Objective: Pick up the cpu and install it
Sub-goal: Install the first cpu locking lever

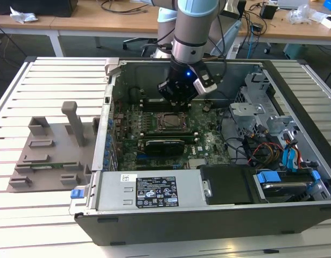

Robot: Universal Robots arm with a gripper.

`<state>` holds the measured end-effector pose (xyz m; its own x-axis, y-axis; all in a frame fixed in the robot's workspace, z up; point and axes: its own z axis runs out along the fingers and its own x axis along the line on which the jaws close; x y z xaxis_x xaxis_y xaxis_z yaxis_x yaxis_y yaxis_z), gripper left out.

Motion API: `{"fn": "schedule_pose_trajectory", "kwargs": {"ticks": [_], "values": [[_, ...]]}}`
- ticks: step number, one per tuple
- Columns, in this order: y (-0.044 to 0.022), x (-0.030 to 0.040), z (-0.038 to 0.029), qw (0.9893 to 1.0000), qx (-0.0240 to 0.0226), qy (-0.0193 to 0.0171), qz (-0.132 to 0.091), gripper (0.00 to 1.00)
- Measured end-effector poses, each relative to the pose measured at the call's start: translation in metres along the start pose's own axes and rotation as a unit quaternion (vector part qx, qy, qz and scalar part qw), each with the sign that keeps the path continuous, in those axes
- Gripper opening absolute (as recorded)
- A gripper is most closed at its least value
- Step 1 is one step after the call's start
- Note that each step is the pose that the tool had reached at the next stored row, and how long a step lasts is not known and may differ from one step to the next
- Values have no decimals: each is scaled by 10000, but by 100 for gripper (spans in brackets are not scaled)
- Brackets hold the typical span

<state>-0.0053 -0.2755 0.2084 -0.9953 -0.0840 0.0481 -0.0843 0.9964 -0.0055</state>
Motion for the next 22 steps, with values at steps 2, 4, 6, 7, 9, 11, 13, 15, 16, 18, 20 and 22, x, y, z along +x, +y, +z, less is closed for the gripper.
{"fn": "schedule_pose_trajectory", "kwargs": {"ticks": [2, 4, 6, 7, 9, 11, 13, 15, 16, 18, 20, 22], "values": [[0, 0, -3, 10000, 5, 1, -1, 11], [0, 0, -5, 10000, 7, 1, -1, 11], [-1, 0, -6, 10000, 13, 2, 0, 11], [-1, 0, -6, 10000, 15, 2, 0, 11], [0, 0, -8, 10000, 19, 2, 0, 11], [0, 0, -11, 10000, 19, 2, 0, 11], [0, 0, -14, 10000, 20, 1, 0, 11], [0, 1, -17, 10000, 22, 2, 0, 11], [0, 1, -17, 10000, 22, 2, 0, 11], [0, 1, -18, 10000, 22, 2, 0, 11], [0, 1, -20, 10000, 22, 2, 0, 11], [0, 1, -20, 10000, 22, 2, 0, 11]]}}
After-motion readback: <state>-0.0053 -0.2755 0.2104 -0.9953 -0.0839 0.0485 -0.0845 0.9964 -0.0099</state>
